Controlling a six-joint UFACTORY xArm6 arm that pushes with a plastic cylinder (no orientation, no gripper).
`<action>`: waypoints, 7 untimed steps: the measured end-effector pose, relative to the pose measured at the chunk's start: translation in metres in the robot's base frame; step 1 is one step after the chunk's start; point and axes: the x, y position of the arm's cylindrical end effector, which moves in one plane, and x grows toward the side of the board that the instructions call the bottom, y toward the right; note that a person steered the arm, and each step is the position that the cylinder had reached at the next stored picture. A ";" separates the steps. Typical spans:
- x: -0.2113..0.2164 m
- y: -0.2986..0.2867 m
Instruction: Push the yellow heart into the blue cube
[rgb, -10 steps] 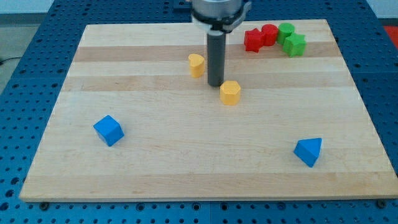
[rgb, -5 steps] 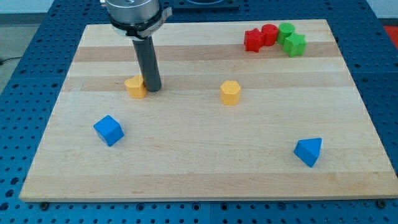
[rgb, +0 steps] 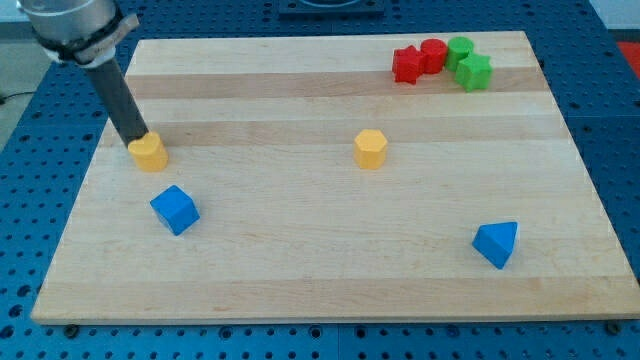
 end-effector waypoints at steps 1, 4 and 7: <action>0.022 0.027; 0.042 0.049; -0.004 0.124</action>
